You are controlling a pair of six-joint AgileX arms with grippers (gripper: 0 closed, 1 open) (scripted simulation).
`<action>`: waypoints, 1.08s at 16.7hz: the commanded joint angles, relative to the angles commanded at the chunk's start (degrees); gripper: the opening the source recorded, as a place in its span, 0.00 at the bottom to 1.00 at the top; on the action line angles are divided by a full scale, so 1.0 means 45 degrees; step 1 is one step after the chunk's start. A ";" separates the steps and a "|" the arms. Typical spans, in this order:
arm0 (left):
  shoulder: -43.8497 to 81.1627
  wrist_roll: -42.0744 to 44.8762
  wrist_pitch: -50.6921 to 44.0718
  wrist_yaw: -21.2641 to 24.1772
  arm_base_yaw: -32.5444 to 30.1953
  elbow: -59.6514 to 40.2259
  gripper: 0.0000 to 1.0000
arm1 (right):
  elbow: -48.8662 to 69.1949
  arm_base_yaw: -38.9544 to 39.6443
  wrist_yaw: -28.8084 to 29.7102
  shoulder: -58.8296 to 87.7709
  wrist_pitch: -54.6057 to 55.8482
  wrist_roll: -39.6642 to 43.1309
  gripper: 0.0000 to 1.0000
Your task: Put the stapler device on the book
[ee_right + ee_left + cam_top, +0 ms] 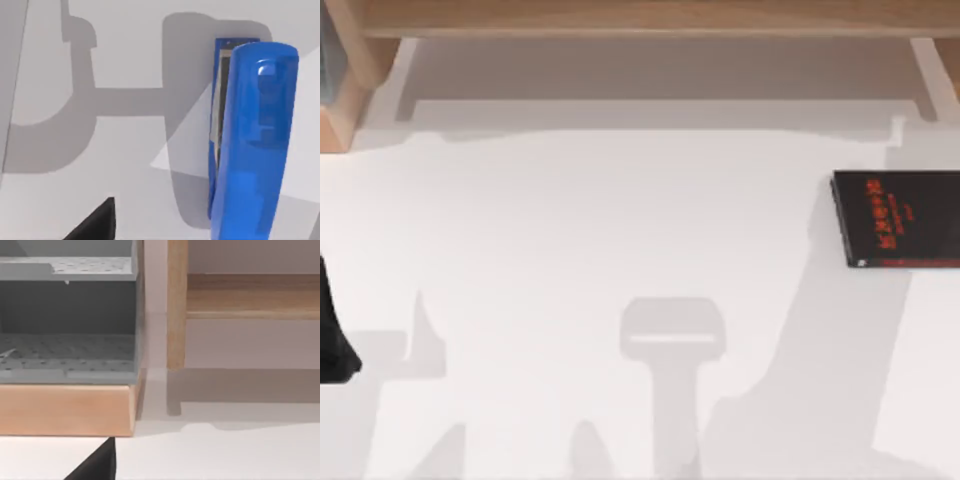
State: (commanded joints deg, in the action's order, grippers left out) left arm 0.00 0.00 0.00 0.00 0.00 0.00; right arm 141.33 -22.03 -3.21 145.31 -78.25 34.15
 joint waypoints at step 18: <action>0.0000 0.0000 0.0000 0.0000 0.0000 0.0000 1.00 | 0.0109 0.0038 -0.0040 0.0787 0.0104 0.0174 1.00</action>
State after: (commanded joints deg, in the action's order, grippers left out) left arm 0.00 0.00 0.00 0.00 0.00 0.00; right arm 141.82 -21.86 -3.39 148.85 -77.78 34.93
